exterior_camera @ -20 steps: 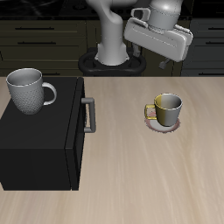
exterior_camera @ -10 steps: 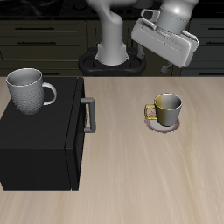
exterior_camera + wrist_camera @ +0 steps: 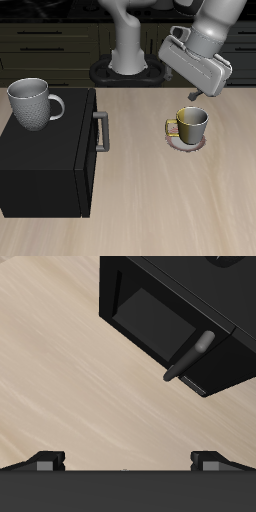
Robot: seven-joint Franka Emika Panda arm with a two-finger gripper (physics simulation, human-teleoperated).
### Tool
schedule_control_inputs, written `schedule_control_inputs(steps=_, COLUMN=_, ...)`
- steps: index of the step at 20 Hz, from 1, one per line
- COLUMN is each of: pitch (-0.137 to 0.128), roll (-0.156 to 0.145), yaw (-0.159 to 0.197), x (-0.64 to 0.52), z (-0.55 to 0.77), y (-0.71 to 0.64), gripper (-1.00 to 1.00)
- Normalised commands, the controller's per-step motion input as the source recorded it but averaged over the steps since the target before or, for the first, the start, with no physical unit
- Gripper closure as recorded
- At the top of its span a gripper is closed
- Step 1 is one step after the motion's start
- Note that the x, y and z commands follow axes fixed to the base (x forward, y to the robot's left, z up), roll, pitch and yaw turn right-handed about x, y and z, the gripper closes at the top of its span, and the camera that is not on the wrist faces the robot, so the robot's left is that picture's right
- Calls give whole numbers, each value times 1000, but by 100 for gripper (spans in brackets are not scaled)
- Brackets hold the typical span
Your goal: Open the microwave
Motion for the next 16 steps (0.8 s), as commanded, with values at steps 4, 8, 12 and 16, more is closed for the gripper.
schedule_control_inputs(steps=4, pitch=-20, roll=-25, yaw=-43, x=68, z=-175, y=275, gripper=-100)
schedule_control_inputs(steps=8, pitch=-47, roll=-47, yaw=-20, x=118, z=-181, y=215, gripper=-100)
schedule_control_inputs(steps=12, pitch=-70, roll=-74, yaw=-53, x=95, z=-78, y=-78, gripper=-100)
schedule_control_inputs(steps=16, pitch=-45, roll=-62, yaw=-58, x=153, z=-157, y=106, gripper=-100)
